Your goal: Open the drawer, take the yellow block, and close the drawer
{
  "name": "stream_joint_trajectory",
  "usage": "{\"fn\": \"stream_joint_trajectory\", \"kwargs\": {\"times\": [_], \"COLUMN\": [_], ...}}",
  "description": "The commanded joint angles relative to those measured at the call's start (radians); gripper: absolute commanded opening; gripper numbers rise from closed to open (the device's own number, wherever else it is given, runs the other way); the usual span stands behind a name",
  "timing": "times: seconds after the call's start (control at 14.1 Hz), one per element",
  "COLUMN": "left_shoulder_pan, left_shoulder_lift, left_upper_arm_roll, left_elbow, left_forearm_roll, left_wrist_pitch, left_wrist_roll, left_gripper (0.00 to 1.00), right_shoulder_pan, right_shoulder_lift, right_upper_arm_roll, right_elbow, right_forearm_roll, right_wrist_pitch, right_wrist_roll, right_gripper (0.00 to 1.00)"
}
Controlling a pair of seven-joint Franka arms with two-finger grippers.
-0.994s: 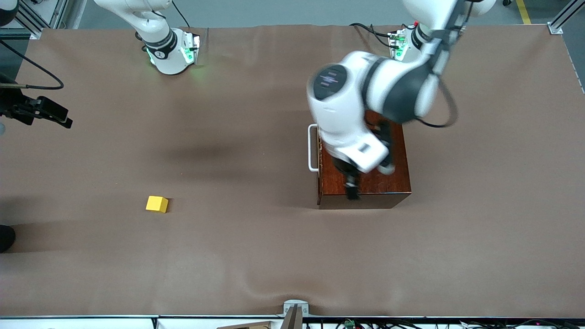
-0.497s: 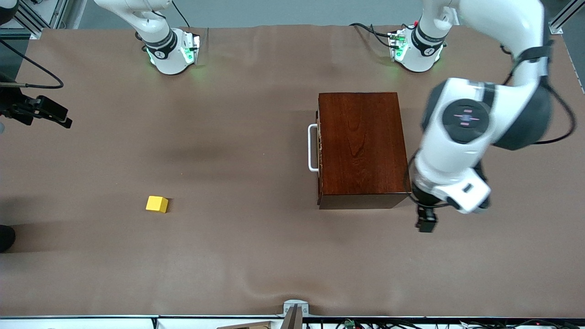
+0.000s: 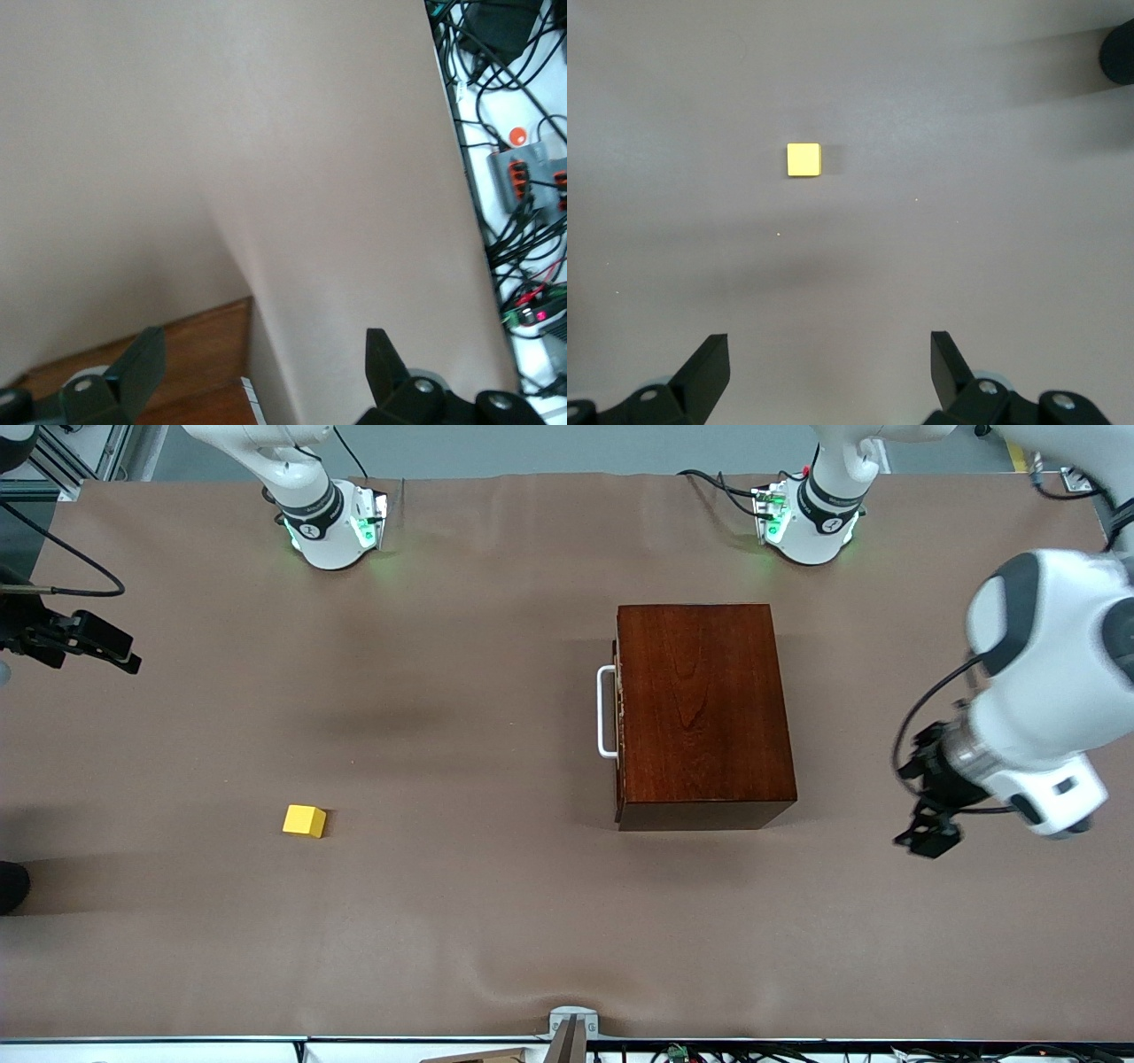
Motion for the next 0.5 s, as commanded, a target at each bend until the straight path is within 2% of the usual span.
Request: {"fn": "stream_joint_trajectory", "kwargs": {"times": [0.0, 0.21, 0.43], "left_shoulder_pan": [0.056, 0.097, 0.102], "left_shoulder_lift": [-0.172, -0.286, -0.352], "left_upper_arm_roll": [-0.014, -0.012, -0.009], "left_elbow": [-0.202, -0.330, -0.405], "left_forearm_roll": [-0.065, -0.108, -0.108], "left_wrist_pitch": [0.010, 0.009, -0.005], "left_wrist_roll": [0.166, 0.379, 0.602], "left_gripper": [1.00, 1.00, 1.00], "right_shoulder_pan": [-0.011, -0.011, -0.010], "right_shoulder_lift": [-0.004, -0.004, -0.004], "right_upper_arm_roll": [0.010, 0.010, 0.010], "right_elbow": [0.006, 0.006, 0.008], "right_forearm_roll": [-0.004, -0.004, -0.006], "right_wrist_pitch": [-0.002, 0.000, 0.002], "right_wrist_roll": [-0.040, -0.038, -0.038], "right_gripper": [1.00, 1.00, 1.00]}}
